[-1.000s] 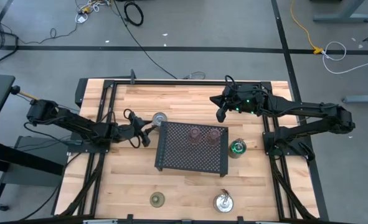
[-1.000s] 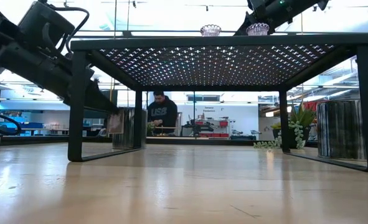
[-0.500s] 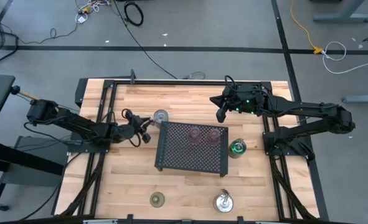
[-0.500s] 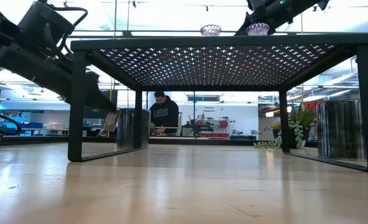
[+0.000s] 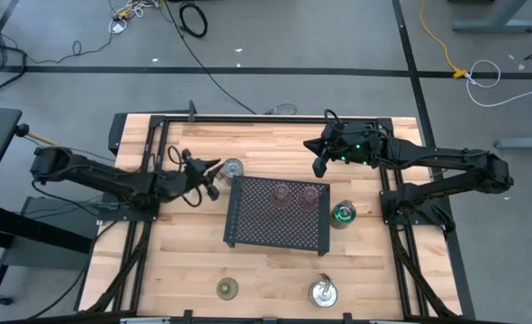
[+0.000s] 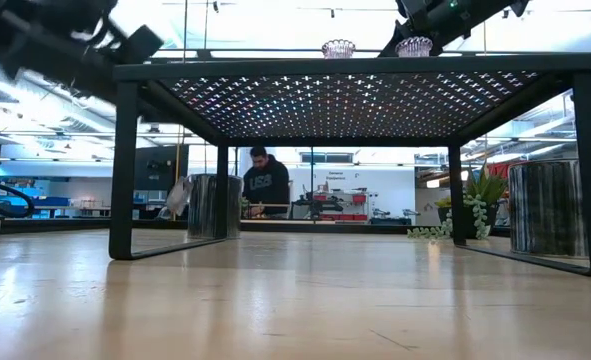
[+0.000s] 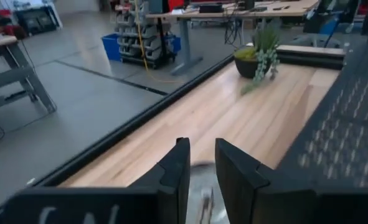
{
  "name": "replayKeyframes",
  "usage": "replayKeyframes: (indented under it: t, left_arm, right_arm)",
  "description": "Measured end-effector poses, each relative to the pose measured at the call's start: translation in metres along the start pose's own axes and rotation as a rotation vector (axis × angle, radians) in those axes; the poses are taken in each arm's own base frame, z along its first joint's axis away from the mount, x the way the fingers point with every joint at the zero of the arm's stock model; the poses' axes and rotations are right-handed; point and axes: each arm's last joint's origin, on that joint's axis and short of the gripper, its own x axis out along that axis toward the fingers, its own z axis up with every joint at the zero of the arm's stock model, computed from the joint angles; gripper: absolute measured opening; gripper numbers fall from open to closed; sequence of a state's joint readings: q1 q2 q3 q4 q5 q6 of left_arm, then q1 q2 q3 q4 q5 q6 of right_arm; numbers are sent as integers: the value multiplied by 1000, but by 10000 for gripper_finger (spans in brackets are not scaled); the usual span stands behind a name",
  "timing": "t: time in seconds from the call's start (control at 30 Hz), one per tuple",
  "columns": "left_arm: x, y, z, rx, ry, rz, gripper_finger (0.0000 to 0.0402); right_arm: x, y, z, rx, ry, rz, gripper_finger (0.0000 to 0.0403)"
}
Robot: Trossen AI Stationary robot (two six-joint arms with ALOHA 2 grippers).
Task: Pick & Place candle stick holders
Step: Put the top brown scented candle on the shelf
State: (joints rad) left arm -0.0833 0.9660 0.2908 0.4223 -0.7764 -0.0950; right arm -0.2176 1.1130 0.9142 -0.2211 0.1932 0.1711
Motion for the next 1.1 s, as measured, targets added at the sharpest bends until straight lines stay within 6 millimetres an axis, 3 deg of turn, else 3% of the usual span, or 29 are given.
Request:
replayKeyframes:
  t: [0.23, 0.33, 0.53, 0.63, 0.87, 1.1]
  left_arm:
    - [22, 13, 50, 45, 307, 60, 81]
    - [27, 23, 75, 49, 342, 114, 81]
    - [36, 45, 110, -75, 456, -20, 99]
    - [38, 55, 108, -127, 571, -28, 128]
    - [67, 59, 91, -240, 701, -76, 205]
    - [92, 54, 72, -265, 779, -65, 228]
  right_arm:
    - [0, 0, -1, -14, 6, -1, 13]
    - [0, 0, -1, -24, 6, 1, 13]
    - [0, 0, -2, -43, 21, 9, 13]
    - [0, 0, -3, -54, 31, 23, 13]
    - [-1, 4, -3, -89, 30, 37, 13]
    - [-2, 8, -4, -101, 36, 53, 13]
